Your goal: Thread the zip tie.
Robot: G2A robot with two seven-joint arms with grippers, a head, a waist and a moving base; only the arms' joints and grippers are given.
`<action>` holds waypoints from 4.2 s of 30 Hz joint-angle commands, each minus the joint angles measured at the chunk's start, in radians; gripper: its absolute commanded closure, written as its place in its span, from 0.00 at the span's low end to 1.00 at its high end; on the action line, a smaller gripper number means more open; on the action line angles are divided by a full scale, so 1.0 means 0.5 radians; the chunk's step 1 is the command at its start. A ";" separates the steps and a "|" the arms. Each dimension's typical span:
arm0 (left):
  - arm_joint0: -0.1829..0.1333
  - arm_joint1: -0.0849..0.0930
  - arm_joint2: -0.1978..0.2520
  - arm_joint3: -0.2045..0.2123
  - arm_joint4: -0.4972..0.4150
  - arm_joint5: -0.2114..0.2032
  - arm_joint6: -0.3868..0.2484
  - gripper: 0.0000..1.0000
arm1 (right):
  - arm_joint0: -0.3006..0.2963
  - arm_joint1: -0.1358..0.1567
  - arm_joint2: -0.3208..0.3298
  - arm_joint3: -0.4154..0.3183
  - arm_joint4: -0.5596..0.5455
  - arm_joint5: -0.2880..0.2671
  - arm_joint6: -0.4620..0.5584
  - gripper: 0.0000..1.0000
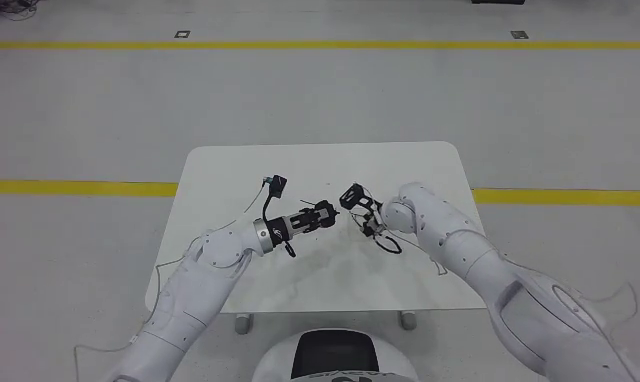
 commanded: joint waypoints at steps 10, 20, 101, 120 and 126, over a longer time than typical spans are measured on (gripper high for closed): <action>0.000 0.000 0.000 0.000 0.000 0.000 0.000 1.00 | 0.073 -0.081 -0.086 0.148 0.086 -0.013 0.090 0.75; 0.000 0.000 0.000 0.000 0.000 0.000 0.000 1.00 | 0.081 -0.132 -0.111 0.290 -0.007 -0.013 -0.129 0.83; 0.000 0.000 0.000 0.000 0.000 0.000 0.000 1.00 | 0.176 -0.321 -0.339 0.648 0.073 -0.013 -0.242 0.86; 0.000 0.000 0.000 0.000 0.000 0.000 0.000 1.00 | 0.185 -0.330 -0.354 0.692 0.109 -0.013 -0.237 1.00; 0.000 0.000 0.000 0.000 0.000 0.000 0.000 1.00 | 0.194 -0.324 -0.349 0.677 0.094 -0.013 -0.264 1.00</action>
